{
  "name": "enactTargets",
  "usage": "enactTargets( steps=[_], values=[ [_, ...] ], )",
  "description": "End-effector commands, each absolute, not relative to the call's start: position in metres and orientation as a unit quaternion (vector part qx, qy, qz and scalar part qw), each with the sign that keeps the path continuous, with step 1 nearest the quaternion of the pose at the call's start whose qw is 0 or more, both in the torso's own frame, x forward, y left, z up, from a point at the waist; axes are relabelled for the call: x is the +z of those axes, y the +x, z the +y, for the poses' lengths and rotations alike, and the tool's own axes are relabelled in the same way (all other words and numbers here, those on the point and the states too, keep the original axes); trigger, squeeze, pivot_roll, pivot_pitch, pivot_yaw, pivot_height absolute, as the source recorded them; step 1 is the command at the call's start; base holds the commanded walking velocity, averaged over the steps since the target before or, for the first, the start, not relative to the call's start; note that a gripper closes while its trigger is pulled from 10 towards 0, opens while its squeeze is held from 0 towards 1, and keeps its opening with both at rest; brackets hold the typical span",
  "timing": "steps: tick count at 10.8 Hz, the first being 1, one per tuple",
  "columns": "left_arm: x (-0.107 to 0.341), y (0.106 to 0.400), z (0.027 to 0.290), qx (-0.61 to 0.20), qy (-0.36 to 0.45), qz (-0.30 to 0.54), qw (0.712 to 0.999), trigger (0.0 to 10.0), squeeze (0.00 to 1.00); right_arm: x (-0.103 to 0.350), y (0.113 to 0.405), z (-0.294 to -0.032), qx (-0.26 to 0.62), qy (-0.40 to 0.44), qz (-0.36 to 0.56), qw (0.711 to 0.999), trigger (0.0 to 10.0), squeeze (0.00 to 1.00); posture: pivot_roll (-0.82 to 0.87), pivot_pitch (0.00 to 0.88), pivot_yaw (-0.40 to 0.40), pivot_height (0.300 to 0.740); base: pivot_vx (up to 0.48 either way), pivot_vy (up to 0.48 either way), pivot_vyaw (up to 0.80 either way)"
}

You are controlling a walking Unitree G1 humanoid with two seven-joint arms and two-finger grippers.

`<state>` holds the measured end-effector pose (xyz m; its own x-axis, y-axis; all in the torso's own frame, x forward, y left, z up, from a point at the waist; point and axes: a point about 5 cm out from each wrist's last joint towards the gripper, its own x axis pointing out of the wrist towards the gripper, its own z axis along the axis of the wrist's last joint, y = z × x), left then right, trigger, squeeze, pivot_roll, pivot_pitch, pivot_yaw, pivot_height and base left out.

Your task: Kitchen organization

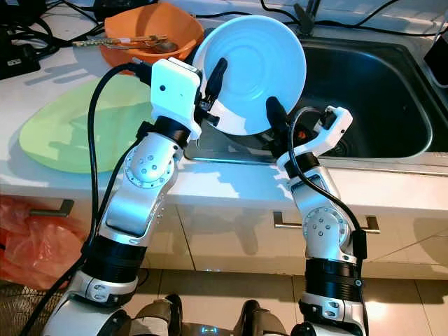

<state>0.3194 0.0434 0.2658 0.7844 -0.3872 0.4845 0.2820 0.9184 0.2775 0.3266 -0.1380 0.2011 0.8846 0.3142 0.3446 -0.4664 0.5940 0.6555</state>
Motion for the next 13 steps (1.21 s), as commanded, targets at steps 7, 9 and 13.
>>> enactTargets(
  steps=[7, 9, 13],
  values=[
    [0.268, 0.317, 0.032, -0.196, 0.104, -0.282, 0.933, 10.0, 0.0, 0.206, 0.33, -0.137, 0.219, 0.397, -0.107, 0.885, 0.0, 0.0, 0.16, 0.174, -0.029, 0.74, 0.0, 0.0, 0.0],
    [0.269, 0.316, 0.032, -0.203, 0.094, -0.281, 0.933, 10.0, 1.0, 0.206, 0.331, -0.139, 0.21, 0.397, -0.109, 0.887, 0.0, 0.0, 0.16, 0.172, -0.028, 0.74, 0.0, 0.0, 0.0],
    [0.268, 0.318, 0.035, -0.185, 0.094, -0.276, 0.938, 10.0, 1.0, 0.209, 0.334, -0.147, 0.19, 0.406, -0.12, 0.886, 0.0, 0.0, 0.16, 0.171, -0.03, 0.74, 0.0, 0.0, 0.0]
  ],
)
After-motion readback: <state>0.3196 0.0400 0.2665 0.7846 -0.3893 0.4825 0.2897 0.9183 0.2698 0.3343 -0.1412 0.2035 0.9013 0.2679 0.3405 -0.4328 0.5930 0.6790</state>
